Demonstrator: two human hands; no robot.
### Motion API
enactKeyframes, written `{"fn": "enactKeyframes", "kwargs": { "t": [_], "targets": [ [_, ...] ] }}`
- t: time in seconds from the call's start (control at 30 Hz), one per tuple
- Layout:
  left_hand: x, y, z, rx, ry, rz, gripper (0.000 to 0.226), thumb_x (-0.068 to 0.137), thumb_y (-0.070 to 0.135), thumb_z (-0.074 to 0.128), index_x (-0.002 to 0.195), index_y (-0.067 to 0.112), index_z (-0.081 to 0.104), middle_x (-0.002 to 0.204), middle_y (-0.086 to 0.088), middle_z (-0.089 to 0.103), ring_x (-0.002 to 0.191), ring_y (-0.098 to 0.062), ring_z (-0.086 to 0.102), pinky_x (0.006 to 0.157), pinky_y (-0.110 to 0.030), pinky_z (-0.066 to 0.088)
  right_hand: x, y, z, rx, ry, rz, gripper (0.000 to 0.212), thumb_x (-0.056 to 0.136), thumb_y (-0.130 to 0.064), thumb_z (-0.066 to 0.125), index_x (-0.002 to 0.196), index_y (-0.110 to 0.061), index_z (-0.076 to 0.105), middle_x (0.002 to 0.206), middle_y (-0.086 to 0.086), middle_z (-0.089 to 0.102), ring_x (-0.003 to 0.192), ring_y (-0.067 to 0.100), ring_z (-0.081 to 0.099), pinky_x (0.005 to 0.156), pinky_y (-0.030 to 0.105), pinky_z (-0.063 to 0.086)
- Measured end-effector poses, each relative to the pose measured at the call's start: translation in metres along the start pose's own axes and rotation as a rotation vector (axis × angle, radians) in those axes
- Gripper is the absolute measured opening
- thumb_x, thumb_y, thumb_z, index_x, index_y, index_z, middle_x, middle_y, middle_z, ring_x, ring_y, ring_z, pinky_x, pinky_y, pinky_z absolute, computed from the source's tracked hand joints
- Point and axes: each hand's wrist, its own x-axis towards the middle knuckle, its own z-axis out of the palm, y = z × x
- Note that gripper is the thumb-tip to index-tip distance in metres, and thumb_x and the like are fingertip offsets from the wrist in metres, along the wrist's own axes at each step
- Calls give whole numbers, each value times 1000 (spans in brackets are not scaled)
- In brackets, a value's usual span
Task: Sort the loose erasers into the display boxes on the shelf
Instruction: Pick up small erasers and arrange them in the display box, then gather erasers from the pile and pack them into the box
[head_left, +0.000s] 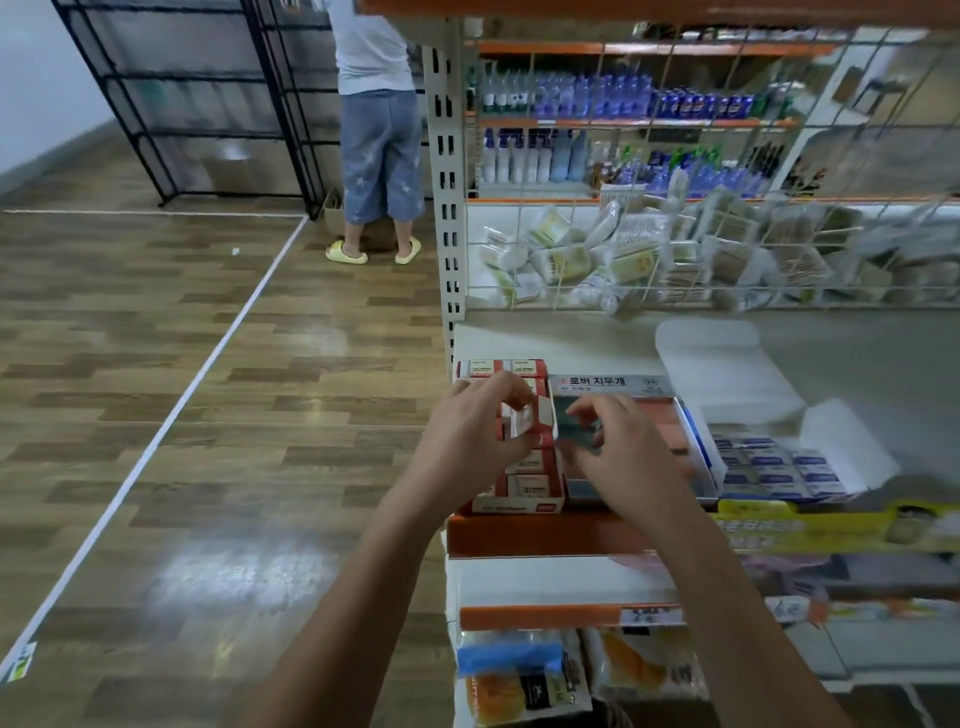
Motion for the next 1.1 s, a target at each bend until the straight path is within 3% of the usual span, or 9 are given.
{"fn": "enactKeyframes", "kwargs": {
  "t": [0.1,0.3,0.47,0.7,0.8,0.97,1.1],
  "targets": [
    [4,-2,10,144,-1,10,29,83,35,65,110,27,56,112,13,60,106,-6,43,88,-21,32,-6,5,2,8,-84,34,26,88,-28,61,112,-22,53,103,-11,49,94,6,51,78,18,41],
    [2,-9,11,368,-48,-10,33,87,40,58,119,31,54,126,10,51,123,-16,35,101,-33,30,-8,4,6,76,-141,46,19,90,-29,58,108,-24,54,98,-11,55,84,1,53,63,9,41],
    [4,-10,13,435,-8,49,29,90,38,55,117,30,51,123,6,52,117,-16,39,97,-33,32,-8,5,5,78,-148,60,21,90,-30,58,109,-22,55,96,-12,56,85,3,55,64,9,42],
    [16,-1,5,505,-116,123,32,95,43,43,121,28,52,126,3,51,119,-17,40,101,-34,32,-6,7,-14,47,-212,54,22,92,-29,54,113,-23,56,98,-12,56,87,2,54,70,12,44],
    [34,21,7,509,-124,171,33,96,41,42,124,28,52,127,3,51,120,-17,40,101,-33,31,-2,12,-42,-9,-156,12,21,92,-27,55,112,-21,58,104,-6,62,91,7,58,82,25,51],
    [71,83,35,486,-119,269,32,95,39,45,125,27,52,129,1,52,121,-21,43,100,-37,33,-2,48,-101,-168,37,-27,24,91,-24,57,113,-15,60,108,1,61,105,17,53,87,34,46],
    [92,147,84,500,-163,366,36,94,44,44,127,27,49,129,0,51,122,-23,43,97,-39,34,-19,107,-149,-329,125,48,32,91,-26,56,122,-17,54,125,3,52,119,21,46,93,30,38]
  ]
}}
